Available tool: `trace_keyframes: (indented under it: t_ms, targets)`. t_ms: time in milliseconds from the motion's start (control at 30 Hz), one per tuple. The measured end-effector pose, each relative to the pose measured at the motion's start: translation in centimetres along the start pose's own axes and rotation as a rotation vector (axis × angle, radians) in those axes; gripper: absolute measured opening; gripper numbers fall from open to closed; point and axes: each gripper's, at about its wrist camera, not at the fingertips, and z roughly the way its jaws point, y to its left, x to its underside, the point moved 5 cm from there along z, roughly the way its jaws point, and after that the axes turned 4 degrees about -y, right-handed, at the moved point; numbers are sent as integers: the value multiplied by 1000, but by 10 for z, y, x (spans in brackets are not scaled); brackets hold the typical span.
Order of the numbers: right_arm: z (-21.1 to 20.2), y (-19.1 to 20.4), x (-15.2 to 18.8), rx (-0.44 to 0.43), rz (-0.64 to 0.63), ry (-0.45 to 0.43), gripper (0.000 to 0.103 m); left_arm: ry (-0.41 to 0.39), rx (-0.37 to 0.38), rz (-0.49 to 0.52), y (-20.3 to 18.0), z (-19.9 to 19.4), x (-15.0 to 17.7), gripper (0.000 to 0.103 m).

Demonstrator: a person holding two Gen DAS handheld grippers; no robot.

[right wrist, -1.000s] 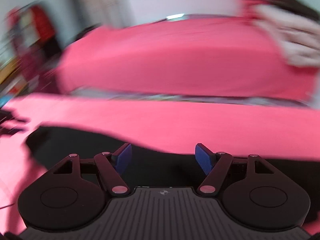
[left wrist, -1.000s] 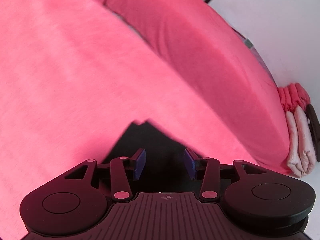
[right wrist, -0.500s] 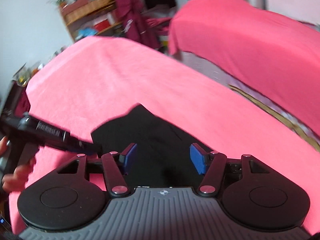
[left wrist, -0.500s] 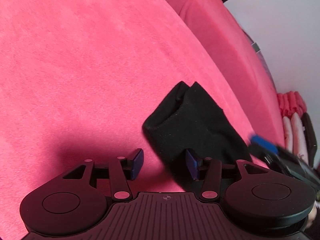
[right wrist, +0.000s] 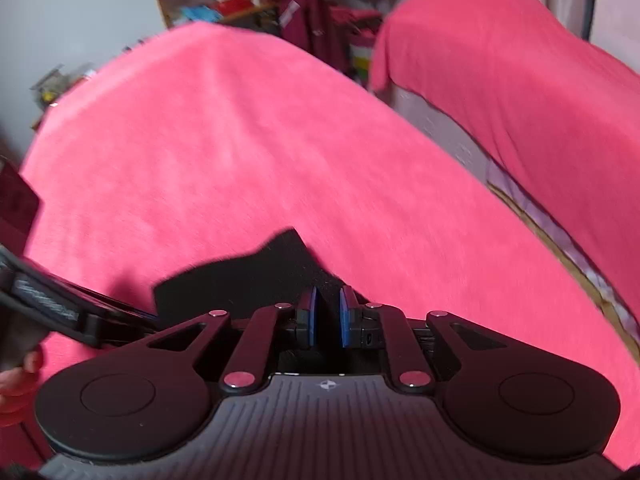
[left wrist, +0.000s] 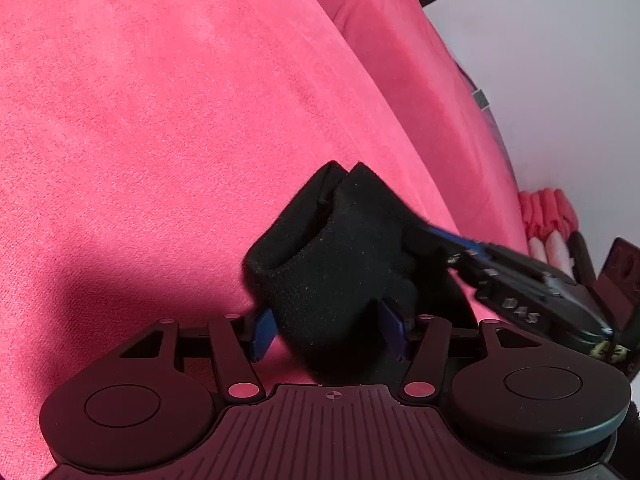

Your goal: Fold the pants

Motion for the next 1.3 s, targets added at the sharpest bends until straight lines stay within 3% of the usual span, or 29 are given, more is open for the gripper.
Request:
trace_keyframes:
  t_ms: [267,400,467,533,600,800,900,933,1000,1167,1300]
  targets:
    - [-6,28,-21,-129,-110,-55,12,-23,3,-7,7,-14,11,103]
    - [31,11,2,-27,-129,75,14,-28,8,-38,14,-12,13,103]
    - [27,6,-1,-45,-94,47,23,-35,5,-31,11,-11,10,103]
    - [21,3,-7,-59,-79,15,62,-35,2,-20,10,-11,10,103]
    - [19,2,-13,-35,-99,-9,68,-37,6,-19,8,-10,10,103]
    - [42,-2,-13,-58,-82,78,64,-62,-22,-2,3,-11,10,103]
    - [51,5,-6,-85,-69,112,33,-70,-63,1,4,-11,9,94]
    - [49,9,-6,-70,-76,103,25,-77,-58,-7,4,-13,8,83]
    - [40,14,-6,-63,-91,98,19,-94,-45,-6,0,-22,9,79]
    - [-1,32,-17,-72,-105,51,17,-126,-20,35,-25,-52,16,78]
    - [-40,62,-33,-108,-124,11,16,-162,20,64,-43,-102,32,78]
